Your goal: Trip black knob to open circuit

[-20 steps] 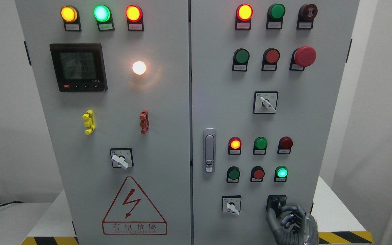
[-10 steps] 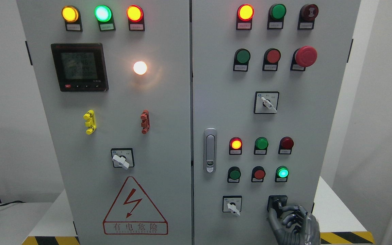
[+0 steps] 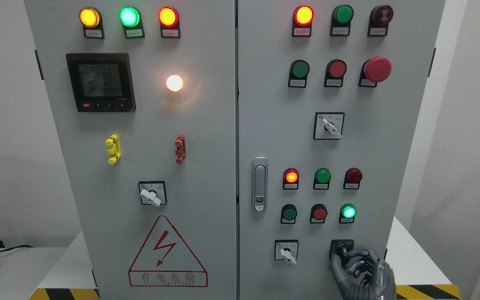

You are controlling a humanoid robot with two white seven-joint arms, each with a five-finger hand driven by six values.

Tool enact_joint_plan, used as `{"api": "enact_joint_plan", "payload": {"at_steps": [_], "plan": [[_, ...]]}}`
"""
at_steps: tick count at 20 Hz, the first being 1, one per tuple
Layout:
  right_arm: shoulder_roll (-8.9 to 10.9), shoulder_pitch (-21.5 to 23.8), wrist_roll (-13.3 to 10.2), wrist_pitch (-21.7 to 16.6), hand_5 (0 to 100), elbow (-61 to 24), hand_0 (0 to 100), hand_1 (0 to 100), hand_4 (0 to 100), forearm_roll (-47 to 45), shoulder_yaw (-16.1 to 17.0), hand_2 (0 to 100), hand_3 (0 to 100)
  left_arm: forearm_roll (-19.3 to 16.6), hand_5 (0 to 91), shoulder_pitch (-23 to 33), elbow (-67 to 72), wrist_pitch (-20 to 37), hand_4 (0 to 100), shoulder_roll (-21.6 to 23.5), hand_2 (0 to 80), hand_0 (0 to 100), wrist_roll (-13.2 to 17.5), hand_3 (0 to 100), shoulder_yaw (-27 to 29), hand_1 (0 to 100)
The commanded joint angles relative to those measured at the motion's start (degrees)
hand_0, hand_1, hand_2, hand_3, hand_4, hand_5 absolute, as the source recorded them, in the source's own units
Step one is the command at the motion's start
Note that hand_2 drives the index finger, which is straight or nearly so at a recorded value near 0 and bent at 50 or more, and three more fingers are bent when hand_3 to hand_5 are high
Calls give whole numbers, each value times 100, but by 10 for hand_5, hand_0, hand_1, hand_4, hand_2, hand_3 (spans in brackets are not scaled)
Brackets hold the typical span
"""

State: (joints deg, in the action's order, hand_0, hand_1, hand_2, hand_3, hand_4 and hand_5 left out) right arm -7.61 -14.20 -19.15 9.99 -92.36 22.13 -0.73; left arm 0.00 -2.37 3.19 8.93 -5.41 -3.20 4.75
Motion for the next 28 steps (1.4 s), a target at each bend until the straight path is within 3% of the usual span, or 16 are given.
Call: {"api": "enact_joint_plan", "payload": {"at_steps": [1,28], "plan": [[5,5,-10,3,963,42,277,774,851,72,-68,533,829,-176,0,0,-3,4,0,5,0,120,3,0,0,389],[14,23,-54,3,949,51,279,799,821,72,99,471,784,-176,0,0,6,4,0,-4,0,120,3,0,0,389]]}}
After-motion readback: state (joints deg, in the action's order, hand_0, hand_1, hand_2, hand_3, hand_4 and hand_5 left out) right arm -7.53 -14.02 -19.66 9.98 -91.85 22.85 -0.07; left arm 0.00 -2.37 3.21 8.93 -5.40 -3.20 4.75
